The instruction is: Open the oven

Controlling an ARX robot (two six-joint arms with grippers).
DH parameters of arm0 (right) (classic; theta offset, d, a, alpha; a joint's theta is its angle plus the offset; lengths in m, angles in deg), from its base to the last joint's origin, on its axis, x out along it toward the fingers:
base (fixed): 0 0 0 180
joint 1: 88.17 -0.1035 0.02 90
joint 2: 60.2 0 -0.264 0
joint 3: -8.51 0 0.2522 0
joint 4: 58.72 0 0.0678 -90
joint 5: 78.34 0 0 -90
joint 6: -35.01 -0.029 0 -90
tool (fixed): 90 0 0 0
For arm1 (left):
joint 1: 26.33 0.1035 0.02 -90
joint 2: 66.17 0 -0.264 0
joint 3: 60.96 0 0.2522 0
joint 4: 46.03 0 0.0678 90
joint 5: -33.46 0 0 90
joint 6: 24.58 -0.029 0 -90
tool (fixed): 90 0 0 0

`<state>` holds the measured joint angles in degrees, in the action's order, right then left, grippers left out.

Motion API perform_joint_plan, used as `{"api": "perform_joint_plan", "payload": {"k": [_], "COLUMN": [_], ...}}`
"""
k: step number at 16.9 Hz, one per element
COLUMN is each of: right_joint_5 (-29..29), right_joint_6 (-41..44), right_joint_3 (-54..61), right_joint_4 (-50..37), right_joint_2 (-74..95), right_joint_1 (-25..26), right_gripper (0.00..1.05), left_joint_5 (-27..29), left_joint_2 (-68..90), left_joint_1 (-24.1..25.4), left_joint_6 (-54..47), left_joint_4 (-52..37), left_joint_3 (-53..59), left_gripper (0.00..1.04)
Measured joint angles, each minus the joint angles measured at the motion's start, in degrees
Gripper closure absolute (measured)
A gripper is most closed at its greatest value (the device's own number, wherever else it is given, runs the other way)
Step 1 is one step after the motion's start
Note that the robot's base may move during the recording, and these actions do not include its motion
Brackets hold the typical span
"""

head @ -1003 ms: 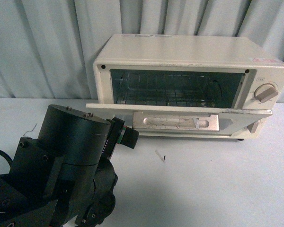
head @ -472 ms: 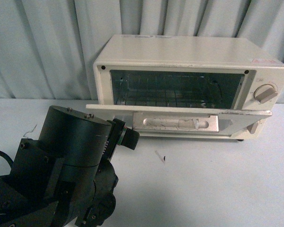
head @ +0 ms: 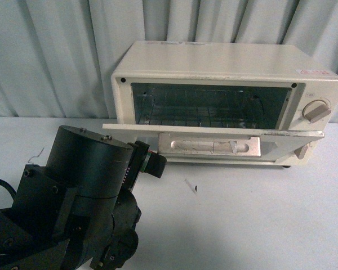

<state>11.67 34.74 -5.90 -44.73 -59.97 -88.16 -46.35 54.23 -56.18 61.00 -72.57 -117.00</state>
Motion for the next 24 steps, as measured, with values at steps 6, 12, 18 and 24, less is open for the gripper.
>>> {"api": "perform_joint_plan", "payload": {"k": [6, 12, 18, 24], "right_joint_5": [0.0, 0.0, 0.1, -0.1], "right_joint_6": [0.0, 0.0, 0.0, 0.1], "right_joint_3": [0.0, 0.0, 0.0, 0.0], "right_joint_4": [0.0, 0.0, 0.0, 0.0], "right_joint_2": [0.0, 0.0, 0.0, 0.0], "right_joint_1": [0.0, 0.0, 0.0, 0.0], "right_gripper": [0.04, 0.06, 0.06, 0.06], "left_joint_5": [5.2, 10.4, 9.8, -1.9], "left_joint_2": [3.1, 7.2, 16.9, -10.5], "left_joint_1": [-0.3, 5.3, 13.1, 22.1], "left_joint_6": [-7.0, -30.7, -72.5, -84.4], "left_joint_4": [-14.1, -34.6, -41.8, -33.0], "left_joint_3": [3.1, 17.9, 25.2, 42.9], "left_gripper": [0.07, 0.07, 0.49, 1.03]}}
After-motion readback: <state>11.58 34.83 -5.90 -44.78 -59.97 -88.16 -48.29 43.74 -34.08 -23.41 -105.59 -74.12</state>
